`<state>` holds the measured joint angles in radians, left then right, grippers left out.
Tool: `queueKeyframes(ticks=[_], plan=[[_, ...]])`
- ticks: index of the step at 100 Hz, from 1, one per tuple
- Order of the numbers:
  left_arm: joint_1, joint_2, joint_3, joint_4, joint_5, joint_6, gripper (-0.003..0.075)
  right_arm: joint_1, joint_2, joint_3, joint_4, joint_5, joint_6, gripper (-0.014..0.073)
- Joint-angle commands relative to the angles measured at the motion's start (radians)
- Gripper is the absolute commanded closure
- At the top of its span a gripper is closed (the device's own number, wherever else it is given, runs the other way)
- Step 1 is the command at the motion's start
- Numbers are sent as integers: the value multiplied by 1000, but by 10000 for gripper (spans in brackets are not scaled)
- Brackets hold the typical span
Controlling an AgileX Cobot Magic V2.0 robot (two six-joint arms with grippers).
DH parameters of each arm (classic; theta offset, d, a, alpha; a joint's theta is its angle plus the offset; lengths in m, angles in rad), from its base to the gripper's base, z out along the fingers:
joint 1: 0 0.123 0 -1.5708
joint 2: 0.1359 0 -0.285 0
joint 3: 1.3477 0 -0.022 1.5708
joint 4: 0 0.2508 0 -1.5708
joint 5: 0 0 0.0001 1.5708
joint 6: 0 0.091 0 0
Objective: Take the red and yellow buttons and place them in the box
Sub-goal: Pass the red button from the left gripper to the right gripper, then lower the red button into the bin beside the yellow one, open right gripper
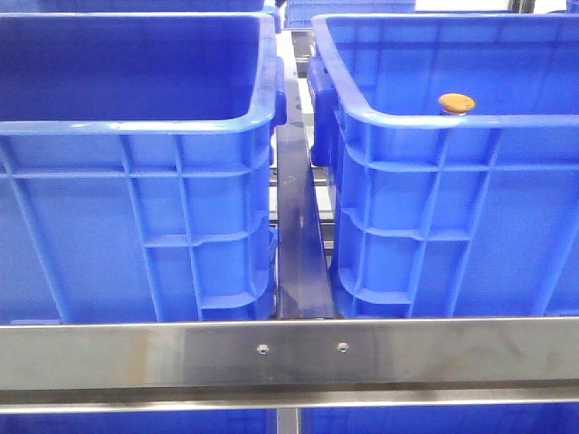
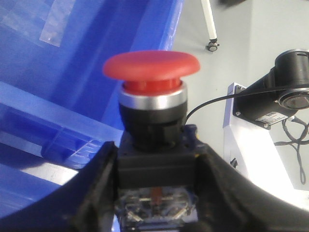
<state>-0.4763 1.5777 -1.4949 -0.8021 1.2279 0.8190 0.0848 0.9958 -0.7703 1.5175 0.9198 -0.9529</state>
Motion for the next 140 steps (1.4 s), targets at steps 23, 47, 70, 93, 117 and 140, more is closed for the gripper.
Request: queueKeyframes(ticks=[23,47,70,93,117,140], plan=[[-10,-44,-31,-77,39,5,712,2,224,-65,243,162,13,-32],[-10,-40,-31,-71,39,5,712,82,294,-81,265,144,5,-32],[-10,-40,-31,-71,39,5,712,107,297,-105,283,99,-11,-14],[-10,-40,-31,-71,28,5,706,107,297,-111,283,115,-11,302],[-8,-40,-31,-71,34,5,393,107,297,-111,283,133,-11,398],[-8,-40,-31,-71,39,5,27,106,295,-112,283,136,-11,398]])
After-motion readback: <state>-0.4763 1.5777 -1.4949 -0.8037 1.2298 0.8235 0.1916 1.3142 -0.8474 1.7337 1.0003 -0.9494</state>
